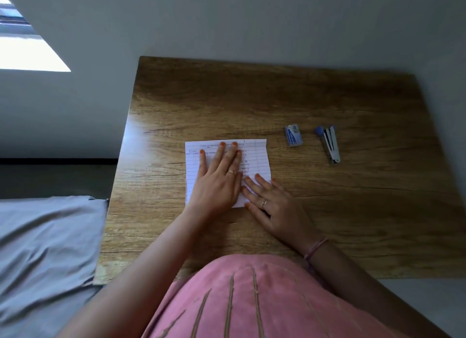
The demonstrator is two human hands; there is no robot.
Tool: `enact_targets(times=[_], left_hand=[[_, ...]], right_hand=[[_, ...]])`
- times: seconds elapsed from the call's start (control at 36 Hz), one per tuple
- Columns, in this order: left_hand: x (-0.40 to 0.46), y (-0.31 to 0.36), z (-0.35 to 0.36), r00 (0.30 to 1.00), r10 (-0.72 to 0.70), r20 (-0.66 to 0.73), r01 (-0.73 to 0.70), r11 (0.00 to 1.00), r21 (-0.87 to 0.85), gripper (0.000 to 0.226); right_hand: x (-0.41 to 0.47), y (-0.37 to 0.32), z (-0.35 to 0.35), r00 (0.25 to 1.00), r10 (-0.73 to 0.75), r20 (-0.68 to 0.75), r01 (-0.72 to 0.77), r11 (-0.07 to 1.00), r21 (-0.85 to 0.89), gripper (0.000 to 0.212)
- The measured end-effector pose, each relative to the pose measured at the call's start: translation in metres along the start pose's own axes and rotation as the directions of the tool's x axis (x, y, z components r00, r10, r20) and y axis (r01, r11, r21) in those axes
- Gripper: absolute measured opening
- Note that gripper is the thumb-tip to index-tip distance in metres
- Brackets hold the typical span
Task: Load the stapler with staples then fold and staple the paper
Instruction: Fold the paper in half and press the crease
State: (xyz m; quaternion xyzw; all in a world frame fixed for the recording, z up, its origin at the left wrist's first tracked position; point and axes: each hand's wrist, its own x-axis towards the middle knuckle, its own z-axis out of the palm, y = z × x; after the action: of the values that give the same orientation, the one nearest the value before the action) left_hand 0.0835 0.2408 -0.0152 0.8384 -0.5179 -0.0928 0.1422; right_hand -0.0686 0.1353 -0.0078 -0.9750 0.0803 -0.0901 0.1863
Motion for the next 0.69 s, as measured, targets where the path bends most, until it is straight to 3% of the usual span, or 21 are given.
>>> enact_targets(times=[0.22,0.39,0.53,0.64,0.69], left_hand=[[0.002,-0.002,0.000,0.998,-0.060,0.036,0.058,0.997,0.043,0.066],[0.002,-0.002,-0.001,0.995,-0.081,0.052,0.079,0.996,0.046,0.060],[0.001,-0.001,-0.005,0.993,-0.092,0.068,0.091,0.996,0.011,0.074],[0.002,-0.004,-0.006,0.992,-0.111,0.068,0.112,0.994,-0.011,0.058],[0.003,-0.006,-0.007,0.991,-0.126,0.051,0.127,0.992,-0.006,0.065]], right_hand=[[0.023,-0.007,-0.015,0.992,0.121,-0.045,-0.119,0.992,0.050,0.026],[0.070,-0.012,-0.016,0.969,0.247,0.008,-0.244,0.960,-0.138,0.046],[0.084,-0.017,-0.001,0.959,0.278,0.047,-0.269,0.952,-0.144,0.052],[0.077,-0.015,0.009,0.943,0.332,0.016,-0.327,0.935,-0.139,0.059],[0.075,-0.012,0.010,0.929,0.371,-0.002,-0.367,0.920,-0.139,0.059]])
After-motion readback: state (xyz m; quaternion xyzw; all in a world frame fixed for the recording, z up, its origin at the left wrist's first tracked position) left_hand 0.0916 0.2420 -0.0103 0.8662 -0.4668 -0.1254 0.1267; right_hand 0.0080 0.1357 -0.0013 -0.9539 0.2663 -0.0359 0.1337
